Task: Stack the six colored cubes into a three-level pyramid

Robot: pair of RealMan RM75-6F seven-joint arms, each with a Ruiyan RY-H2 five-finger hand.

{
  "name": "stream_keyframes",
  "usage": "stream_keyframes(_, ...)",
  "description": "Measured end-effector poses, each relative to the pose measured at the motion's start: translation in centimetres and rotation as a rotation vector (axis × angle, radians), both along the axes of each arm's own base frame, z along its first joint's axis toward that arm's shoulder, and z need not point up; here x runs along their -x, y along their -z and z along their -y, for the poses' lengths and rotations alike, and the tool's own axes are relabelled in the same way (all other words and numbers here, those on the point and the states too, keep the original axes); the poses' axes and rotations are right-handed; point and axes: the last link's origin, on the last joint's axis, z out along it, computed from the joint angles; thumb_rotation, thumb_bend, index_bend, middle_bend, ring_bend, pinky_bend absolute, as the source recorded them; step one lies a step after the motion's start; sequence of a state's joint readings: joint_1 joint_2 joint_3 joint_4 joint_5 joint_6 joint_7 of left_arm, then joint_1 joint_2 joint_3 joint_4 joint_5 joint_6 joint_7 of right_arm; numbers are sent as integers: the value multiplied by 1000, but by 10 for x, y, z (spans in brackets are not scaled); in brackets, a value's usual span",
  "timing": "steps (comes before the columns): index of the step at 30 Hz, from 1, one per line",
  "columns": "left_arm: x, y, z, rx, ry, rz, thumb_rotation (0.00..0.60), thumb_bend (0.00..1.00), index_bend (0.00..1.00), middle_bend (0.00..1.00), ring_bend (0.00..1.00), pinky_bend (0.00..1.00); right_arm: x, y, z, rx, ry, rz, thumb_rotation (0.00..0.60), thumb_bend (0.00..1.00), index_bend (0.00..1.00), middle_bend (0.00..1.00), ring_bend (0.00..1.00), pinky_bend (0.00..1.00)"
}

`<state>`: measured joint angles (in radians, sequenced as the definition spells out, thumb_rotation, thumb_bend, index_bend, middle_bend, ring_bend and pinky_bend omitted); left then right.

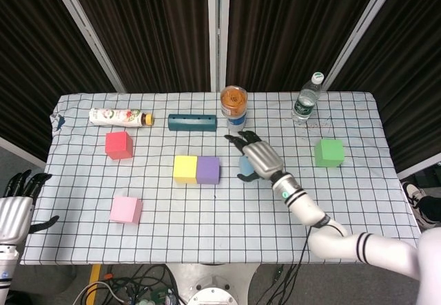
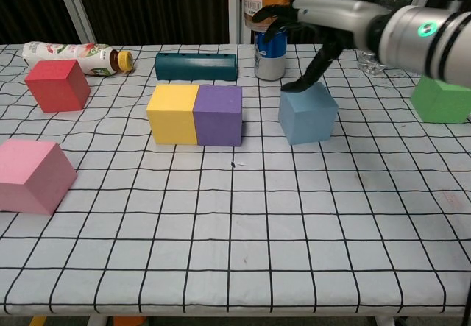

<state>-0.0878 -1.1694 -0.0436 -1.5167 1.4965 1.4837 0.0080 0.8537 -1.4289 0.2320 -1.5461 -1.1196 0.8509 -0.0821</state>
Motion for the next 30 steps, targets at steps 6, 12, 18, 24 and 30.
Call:
stream_keyframes(6, -4, 1, -3, 2, 8, -2, 600, 0, 152, 138, 46, 81, 39, -35, -14, 22, 30, -32, 600, 153, 0, 185, 7, 0)
stream_keyframes(12, -9, 5, -14, 36, 37, 31, 600, 0, 169, 138, 46, 81, 45, -42, -19, 19, 14, -26, 600, 153, 0, 184, 7, 0)
stream_keyframes(18, -13, 8, -50, 127, 61, 149, 600, 0, 187, 138, 46, 83, 50, -68, -28, 78, -27, -30, 600, 153, 0, 185, 7, 0)
stream_keyframes(24, -23, 11, -119, 214, 61, 229, 600, 0, 185, 138, 46, 119, 61, -94, -44, 145, -24, -26, 600, 153, 0, 185, 7, 0)
stream_keyframes(30, -22, 22, -178, 259, -8, 194, 600, 0, 167, 138, 46, 119, 80, -119, -62, 208, 4, -36, 600, 154, 0, 186, 7, 0)
